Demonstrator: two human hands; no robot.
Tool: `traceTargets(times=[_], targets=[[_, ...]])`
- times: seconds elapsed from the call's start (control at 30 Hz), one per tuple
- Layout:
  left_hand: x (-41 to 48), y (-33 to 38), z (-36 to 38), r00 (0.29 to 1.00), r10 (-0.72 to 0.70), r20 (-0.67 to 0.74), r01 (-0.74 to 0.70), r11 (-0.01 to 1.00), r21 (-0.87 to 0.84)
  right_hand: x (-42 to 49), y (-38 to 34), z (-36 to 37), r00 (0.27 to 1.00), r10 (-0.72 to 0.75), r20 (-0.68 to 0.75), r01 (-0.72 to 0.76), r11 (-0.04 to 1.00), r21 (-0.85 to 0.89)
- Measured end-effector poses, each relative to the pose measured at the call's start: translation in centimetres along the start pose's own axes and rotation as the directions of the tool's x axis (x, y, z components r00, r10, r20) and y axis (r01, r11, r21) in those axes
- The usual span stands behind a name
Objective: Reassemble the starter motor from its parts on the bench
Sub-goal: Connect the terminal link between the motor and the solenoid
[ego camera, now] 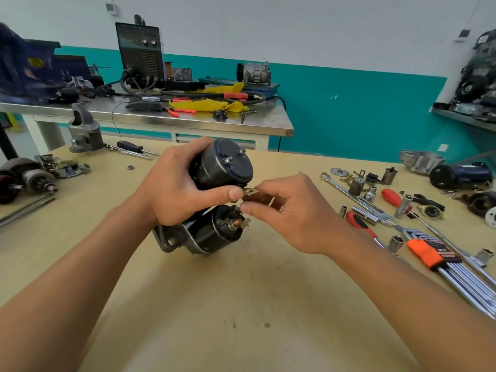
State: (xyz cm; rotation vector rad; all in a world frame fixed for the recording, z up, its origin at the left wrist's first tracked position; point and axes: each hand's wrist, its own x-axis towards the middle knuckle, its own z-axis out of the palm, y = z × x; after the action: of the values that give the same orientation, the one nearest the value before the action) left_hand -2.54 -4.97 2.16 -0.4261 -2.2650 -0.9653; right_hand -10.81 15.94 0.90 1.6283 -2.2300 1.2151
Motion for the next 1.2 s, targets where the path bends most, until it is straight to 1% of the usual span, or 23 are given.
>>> traceTargets(times=[0.13, 0.23, 0.3, 0.43, 0.53, 0.6, 0.7, 0.8, 0.87, 0.93, 1.0, 1.03, 1.1, 1.13, 1.17, 1.2], targets=[[0.0, 0.1, 0.0, 1.000, 0.009, 0.006, -0.009, 1.000, 0.005, 0.0, 0.0, 1.0, 0.996, -0.003, -0.089, -0.003, 0.997, -0.071], [0.0, 0.2, 0.0, 1.000, 0.009, 0.000, -0.009, 1.000, 0.004, -0.1, -0.2, 1.2, 0.994, 0.027, -0.103, -0.029, 0.999, -0.018], [0.0, 0.2, 0.0, 1.000, 0.002, -0.003, -0.002, 1.000, 0.016, 0.0, -0.2, 0.9, 0.995, 0.046, -0.090, -0.046, 0.999, 0.008], [-0.1, 0.2, 0.0, 1.000, -0.010, -0.008, 0.010, 1.000, 0.024, 0.1, -0.4, 0.0, 0.998, 0.054, 0.018, -0.054, 0.999, 0.011], [-0.1, 0.3, 0.1, 1.000, -0.013, -0.014, 0.013, 1.000, 0.013, 0.1, -0.4, -0.4, 0.997, 0.052, 0.060, -0.053, 0.999, 0.001], [-0.2, 0.4, 0.1, 1.000, -0.017, -0.022, 0.017, 1.000, 0.004, 0.1, -0.5, -0.4, 0.997, 0.060, 0.052, -0.060, 0.998, 0.002], [-0.2, 0.4, 0.0, 1.000, -0.020, -0.019, 0.021, 1.000, 0.017, 0.2, -0.7, 0.2, 0.996, 0.093, -0.015, -0.093, 0.996, -0.013], [-0.1, 0.5, 0.0, 1.000, -0.018, -0.015, 0.018, 1.000, 0.025, 0.1, -1.0, 0.6, 0.991, 0.134, 0.008, -0.133, 0.987, -0.090], [-0.1, 0.5, 0.0, 1.000, -0.021, -0.013, 0.022, 1.000, 0.022, 0.0, -0.7, 0.3, 0.985, 0.170, -0.018, -0.171, 0.982, -0.079], [-0.2, 0.5, 0.0, 1.000, -0.024, -0.013, 0.024, 0.999, 0.021, -0.1, -0.7, -0.4, 0.989, 0.138, -0.060, -0.138, 0.990, 0.000], [-0.1, 0.5, 0.0, 1.000, -0.023, -0.008, 0.024, 1.000, 0.017, -0.4, -1.1, -0.8, 0.997, 0.073, 0.006, -0.073, 0.997, 0.033], [-0.1, 0.5, 0.0, 1.000, -0.026, -0.006, 0.026, 1.000, 0.017, -0.5, -1.2, -0.8, 0.996, 0.068, 0.057, -0.069, 0.998, 0.010], [-0.1, 0.6, 0.0, 1.000, -0.031, -0.007, 0.031, 0.999, 0.026, -0.7, -0.7, -0.8, 0.985, 0.134, 0.107, -0.119, 0.984, -0.136], [-0.2, 0.7, 0.0, 0.999, -0.032, -0.009, 0.032, 0.999, 0.031, -0.7, -0.4, -0.9, 0.983, 0.165, 0.085, -0.145, 0.968, -0.205], [-0.2, 0.7, 0.0, 0.999, -0.033, -0.010, 0.034, 0.999, 0.035, -0.8, -0.1, -1.0, 0.983, 0.177, 0.042, -0.164, 0.963, -0.213], [-0.2, 0.7, -0.1, 0.999, -0.035, -0.010, 0.035, 0.999, 0.037, -1.0, -0.2, -1.0, 0.986, 0.164, 0.006, -0.161, 0.974, -0.158]])
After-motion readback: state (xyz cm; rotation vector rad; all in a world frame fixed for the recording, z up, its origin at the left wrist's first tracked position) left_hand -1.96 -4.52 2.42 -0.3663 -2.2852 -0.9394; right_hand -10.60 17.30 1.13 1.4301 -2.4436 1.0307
